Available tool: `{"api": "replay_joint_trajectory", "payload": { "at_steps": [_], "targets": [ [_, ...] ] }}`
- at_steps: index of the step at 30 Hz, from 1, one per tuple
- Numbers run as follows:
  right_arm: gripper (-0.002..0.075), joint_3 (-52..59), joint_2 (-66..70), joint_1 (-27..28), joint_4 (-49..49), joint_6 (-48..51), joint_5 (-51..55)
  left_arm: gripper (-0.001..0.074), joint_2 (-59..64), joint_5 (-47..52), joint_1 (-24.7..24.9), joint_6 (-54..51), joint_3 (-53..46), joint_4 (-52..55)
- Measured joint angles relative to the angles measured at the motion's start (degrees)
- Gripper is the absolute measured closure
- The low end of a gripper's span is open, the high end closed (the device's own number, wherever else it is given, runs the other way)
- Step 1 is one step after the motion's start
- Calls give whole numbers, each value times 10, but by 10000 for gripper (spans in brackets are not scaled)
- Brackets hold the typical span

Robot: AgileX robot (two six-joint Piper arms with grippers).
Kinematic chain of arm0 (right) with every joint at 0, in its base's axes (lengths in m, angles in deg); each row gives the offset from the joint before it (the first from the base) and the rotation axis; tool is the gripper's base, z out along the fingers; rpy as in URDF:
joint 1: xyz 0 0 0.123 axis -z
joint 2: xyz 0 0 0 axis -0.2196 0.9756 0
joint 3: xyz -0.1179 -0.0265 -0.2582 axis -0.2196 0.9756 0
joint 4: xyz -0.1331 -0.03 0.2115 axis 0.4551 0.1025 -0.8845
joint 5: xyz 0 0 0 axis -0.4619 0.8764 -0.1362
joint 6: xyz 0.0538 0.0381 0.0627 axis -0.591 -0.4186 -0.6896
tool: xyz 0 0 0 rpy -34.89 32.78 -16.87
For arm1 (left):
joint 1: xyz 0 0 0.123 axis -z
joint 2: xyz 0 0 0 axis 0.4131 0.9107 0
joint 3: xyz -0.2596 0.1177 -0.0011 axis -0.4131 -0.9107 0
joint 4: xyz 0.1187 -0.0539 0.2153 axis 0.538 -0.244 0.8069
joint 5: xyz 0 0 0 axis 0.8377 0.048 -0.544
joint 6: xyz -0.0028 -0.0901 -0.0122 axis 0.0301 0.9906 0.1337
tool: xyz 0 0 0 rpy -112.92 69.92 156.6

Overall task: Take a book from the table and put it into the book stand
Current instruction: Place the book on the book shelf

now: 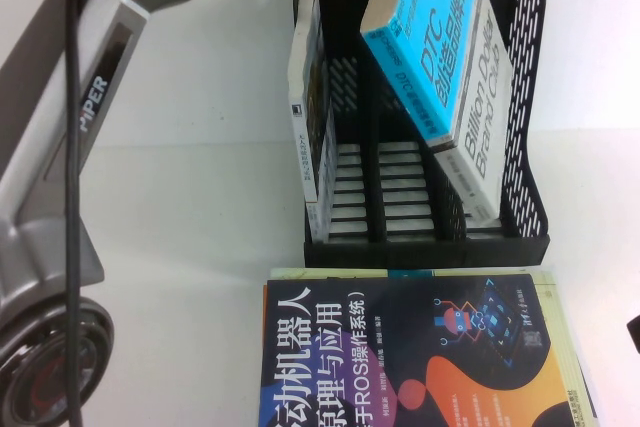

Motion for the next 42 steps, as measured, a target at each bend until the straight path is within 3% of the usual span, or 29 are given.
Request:
{"api": "replay_joint_trajectory", "payload": {
  "at_steps": [13, 42],
  "targets": [
    [729, 0, 0, 0, -1, 0, 0, 549, 11, 18, 1, -11, 0, 98],
    [729, 0, 0, 0, -1, 0, -1, 549, 5, 18, 5, -22, 0, 136]
  ]
}}
